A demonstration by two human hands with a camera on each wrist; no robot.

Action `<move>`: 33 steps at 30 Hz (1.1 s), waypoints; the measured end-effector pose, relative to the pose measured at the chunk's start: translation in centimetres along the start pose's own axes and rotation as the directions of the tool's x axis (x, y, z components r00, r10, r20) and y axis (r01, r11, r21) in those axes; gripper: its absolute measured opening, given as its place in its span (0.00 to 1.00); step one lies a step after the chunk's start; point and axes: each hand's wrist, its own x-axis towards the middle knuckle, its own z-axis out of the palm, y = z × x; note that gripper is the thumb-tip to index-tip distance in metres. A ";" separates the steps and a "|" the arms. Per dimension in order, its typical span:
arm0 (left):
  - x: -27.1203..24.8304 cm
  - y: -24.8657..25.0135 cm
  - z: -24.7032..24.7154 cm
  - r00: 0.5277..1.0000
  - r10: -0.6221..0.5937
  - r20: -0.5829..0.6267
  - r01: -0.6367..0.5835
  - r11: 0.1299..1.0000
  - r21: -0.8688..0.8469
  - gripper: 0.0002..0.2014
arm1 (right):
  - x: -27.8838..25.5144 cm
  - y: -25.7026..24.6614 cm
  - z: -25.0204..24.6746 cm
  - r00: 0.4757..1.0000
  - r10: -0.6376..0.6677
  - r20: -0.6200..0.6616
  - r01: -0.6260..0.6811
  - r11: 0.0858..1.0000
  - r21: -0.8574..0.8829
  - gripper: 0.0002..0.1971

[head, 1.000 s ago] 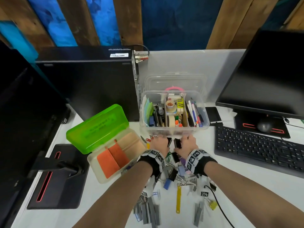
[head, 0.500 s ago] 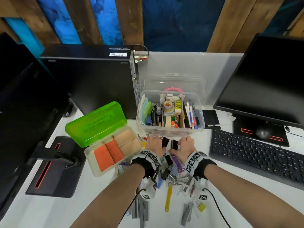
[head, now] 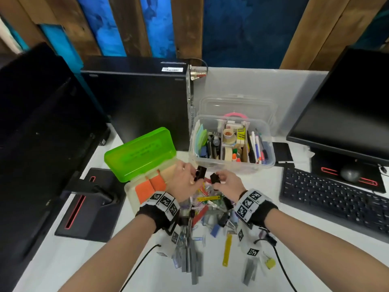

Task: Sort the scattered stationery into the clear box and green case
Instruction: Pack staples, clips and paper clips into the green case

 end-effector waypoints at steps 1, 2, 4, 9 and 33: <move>-0.4 -1.2 -0.8 1.000 0.010 0.022 -0.011 1.000 0.028 0.18 | -0.2 -0.6 0.8 0.999 -0.042 0.006 0.042 0.998 -0.038 0.23; -0.8 -2.3 -1.7 0.999 0.011 0.044 -0.013 0.999 0.050 0.19 | -0.4 -1.2 1.5 0.997 -0.082 0.012 0.082 0.994 -0.070 0.21; -1.6 -4.6 -3.4 0.999 -0.012 0.053 0.008 0.997 0.075 0.20 | -0.7 -2.4 3.6 0.984 -0.173 0.044 0.177 0.976 -0.126 0.19; -2.8 -9.1 -7.0 0.995 -0.094 0.021 0.091 0.989 0.113 0.16 | -0.7 -6.2 9.0 0.887 -0.405 0.220 0.458 0.826 -0.328 0.16; -5.4 -12.7 -8.0 0.966 -0.249 0.068 0.223 0.938 0.265 0.20 | -1.7 -6.1 16.0 0.597 -0.488 0.636 0.800 0.414 -0.434 0.16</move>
